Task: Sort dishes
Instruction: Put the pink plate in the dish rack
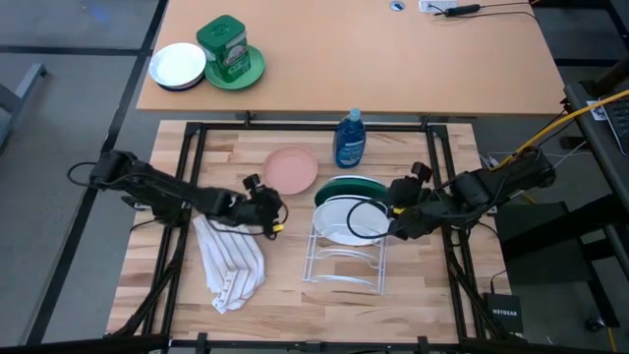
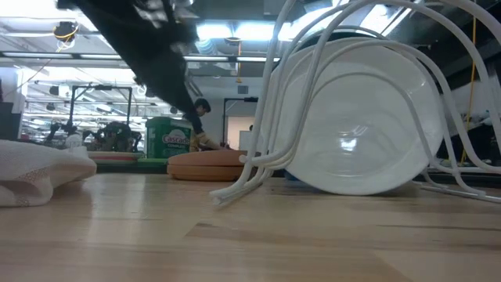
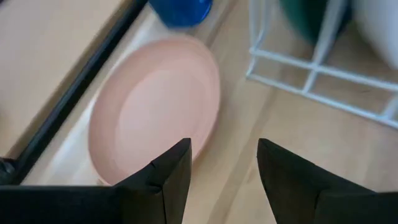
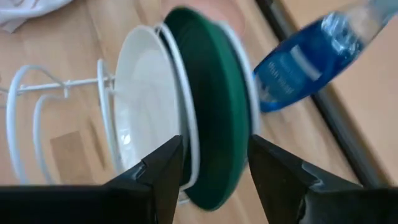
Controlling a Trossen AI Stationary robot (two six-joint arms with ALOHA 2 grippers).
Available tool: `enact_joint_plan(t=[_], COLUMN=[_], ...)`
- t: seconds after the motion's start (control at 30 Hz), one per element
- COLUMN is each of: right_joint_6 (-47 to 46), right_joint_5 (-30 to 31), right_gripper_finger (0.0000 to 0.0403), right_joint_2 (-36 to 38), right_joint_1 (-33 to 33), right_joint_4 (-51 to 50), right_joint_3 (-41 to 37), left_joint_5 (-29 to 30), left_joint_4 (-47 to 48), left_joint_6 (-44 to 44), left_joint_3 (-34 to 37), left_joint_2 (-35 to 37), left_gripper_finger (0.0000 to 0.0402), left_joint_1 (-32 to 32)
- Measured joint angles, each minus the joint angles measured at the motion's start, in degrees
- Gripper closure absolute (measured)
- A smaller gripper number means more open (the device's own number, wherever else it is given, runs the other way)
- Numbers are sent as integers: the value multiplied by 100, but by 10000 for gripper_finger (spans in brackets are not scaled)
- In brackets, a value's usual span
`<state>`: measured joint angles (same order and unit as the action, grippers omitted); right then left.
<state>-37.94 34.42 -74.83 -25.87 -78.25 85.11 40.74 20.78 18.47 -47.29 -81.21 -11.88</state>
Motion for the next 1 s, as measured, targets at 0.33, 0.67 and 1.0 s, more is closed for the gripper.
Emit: enact_joint_plan(t=[0.33,0.67,1.0], right_joint_6=[543,543,545], right_joint_5=[506,506,507], right_gripper_finger=[219,219,219], right_joint_2=[0,0,0], right_joint_1=[0,0,1], right_joint_4=[10,11,8], right_joint_3=[152,152,152], left_joint_5=[-1197,-2065,-2169], left_joint_4=[-817,-1515,-1809], left_joint_6=[-1025,-1475,-1501], left_joint_3=[0,0,0], left_joint_2=[-727,-1137,-1200], left_gripper_finger=[229,229,229], left_joint_1=[1195,1894,1987])
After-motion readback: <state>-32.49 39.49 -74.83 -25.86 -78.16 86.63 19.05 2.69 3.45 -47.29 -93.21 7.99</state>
